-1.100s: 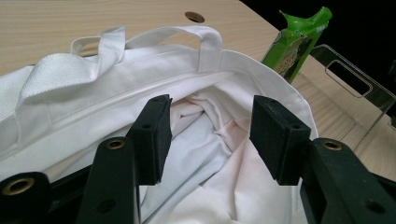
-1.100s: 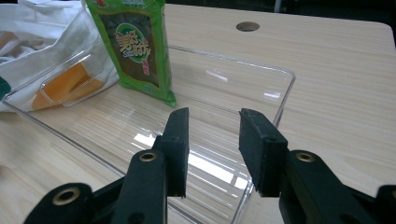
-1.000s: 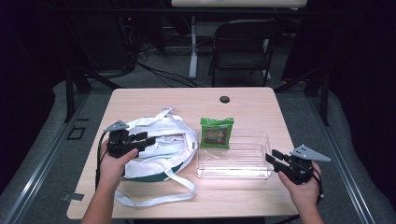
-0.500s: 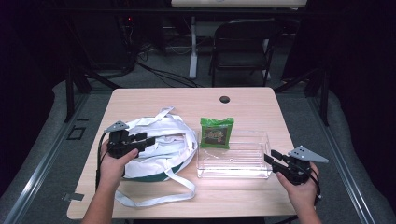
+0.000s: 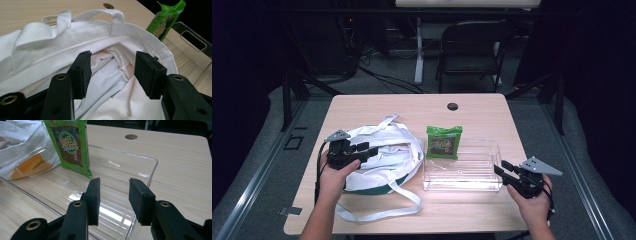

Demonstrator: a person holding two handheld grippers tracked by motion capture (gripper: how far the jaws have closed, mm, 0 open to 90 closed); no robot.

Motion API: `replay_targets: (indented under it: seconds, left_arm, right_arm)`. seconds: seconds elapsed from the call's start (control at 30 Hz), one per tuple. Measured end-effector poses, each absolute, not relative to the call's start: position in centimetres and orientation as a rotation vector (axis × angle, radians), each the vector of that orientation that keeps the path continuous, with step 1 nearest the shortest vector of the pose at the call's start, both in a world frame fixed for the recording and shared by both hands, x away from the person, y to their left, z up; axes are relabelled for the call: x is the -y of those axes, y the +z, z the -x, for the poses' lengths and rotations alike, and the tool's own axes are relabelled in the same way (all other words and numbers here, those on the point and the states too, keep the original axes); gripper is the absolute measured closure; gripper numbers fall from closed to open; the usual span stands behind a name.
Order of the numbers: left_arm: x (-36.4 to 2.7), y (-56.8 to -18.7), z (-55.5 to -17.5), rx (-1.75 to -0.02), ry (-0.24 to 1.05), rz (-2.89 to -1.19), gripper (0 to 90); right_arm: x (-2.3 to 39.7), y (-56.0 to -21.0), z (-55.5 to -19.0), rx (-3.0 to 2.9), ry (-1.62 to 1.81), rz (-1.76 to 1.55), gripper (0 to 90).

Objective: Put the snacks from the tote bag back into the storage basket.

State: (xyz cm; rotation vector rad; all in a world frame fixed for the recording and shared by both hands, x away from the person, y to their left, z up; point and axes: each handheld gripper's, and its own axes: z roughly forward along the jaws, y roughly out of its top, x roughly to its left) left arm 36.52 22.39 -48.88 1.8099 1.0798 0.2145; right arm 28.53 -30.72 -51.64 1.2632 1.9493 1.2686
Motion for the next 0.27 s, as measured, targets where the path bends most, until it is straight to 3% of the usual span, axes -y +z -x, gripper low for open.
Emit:
replay_targets:
  seconds: [0.27]
  left_arm:
    - [-22.7,-48.78,-36.55,-1.098,0.226,-1.795,46.9]
  right_arm:
    - [30.35,-51.7,-28.72,-1.974,1.259,-1.26,58.7]
